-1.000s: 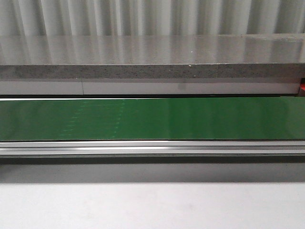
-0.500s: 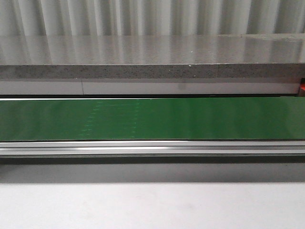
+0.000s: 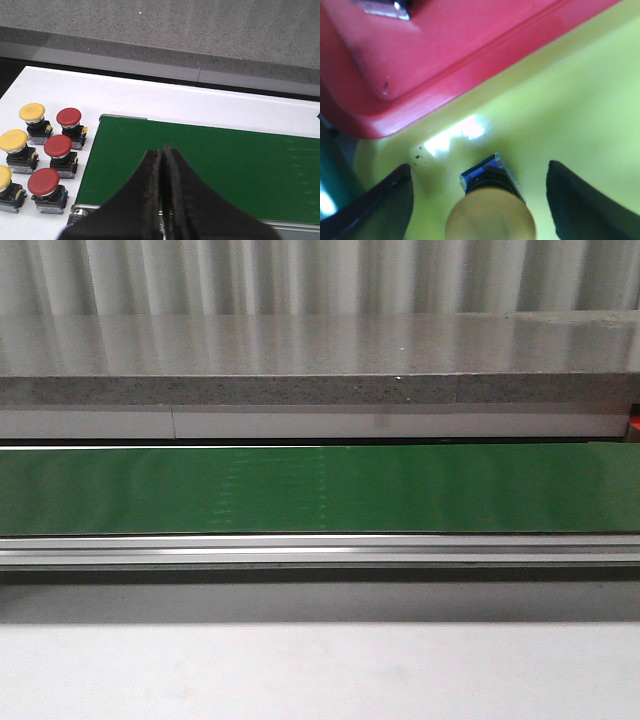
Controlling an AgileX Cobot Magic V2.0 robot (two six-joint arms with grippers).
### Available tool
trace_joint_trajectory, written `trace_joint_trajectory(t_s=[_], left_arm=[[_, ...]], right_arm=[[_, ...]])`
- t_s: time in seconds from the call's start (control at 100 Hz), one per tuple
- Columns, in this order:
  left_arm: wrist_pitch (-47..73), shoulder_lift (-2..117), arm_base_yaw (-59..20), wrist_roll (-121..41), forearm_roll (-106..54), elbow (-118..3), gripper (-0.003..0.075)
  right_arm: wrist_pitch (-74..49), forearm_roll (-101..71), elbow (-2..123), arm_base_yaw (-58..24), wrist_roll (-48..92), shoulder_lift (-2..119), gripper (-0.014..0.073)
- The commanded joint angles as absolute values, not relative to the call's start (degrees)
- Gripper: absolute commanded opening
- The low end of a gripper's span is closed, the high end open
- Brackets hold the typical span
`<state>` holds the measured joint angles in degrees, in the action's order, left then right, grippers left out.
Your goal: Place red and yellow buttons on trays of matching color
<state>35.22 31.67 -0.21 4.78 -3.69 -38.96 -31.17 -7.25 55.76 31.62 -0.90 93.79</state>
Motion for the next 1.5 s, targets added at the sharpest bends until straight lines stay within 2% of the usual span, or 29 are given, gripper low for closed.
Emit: trace_joint_trajectory(t_s=[0.0, 0.28, 0.76, 0.93, 1.08, 1.4, 1.45, 1.49], left_arm=[[31.0, 31.7, -0.6, 5.0, -4.3, -40.5, -0.0020], [31.0, 31.7, -0.6, 5.0, -4.3, -40.5, -0.0020], [31.0, 31.7, -0.6, 5.0, -4.3, -40.5, -0.0020], [31.0, 31.7, -0.6, 5.0, -4.3, -40.5, -0.0020], [31.0, 31.7, -0.6, 5.0, -4.3, -40.5, -0.0020], [31.0, 31.7, -0.6, 5.0, -4.3, -40.5, -0.0020], [31.0, 31.7, -0.6, 5.0, -4.3, -40.5, -0.0020], [31.0, 31.7, -0.6, 5.0, -4.3, -40.5, -0.0020]], right_arm=[[-29.0, -6.8, 57.4, 32.0, -0.8, 88.6, 0.0560], [-29.3, -8.3, 57.4, 28.9, -0.8, 75.5, 0.0560], [-31.9, -8.2, 55.7, 2.9, 8.9, 56.9, 0.0559], [-32.5, -8.2, 50.5, -1.7, 9.8, 50.6, 0.0551], [-33.1, -8.2, 45.8, -3.3, 10.1, 46.2, 0.0434], [-35.3, -8.2, 42.1, -3.3, 10.1, 41.1, -0.0030], [-35.5, -8.2, 42.1, -3.3, 10.1, 41.1, -0.0071], [-35.6, -8.2, 42.1, -3.3, 10.1, 41.1, -0.0062]])
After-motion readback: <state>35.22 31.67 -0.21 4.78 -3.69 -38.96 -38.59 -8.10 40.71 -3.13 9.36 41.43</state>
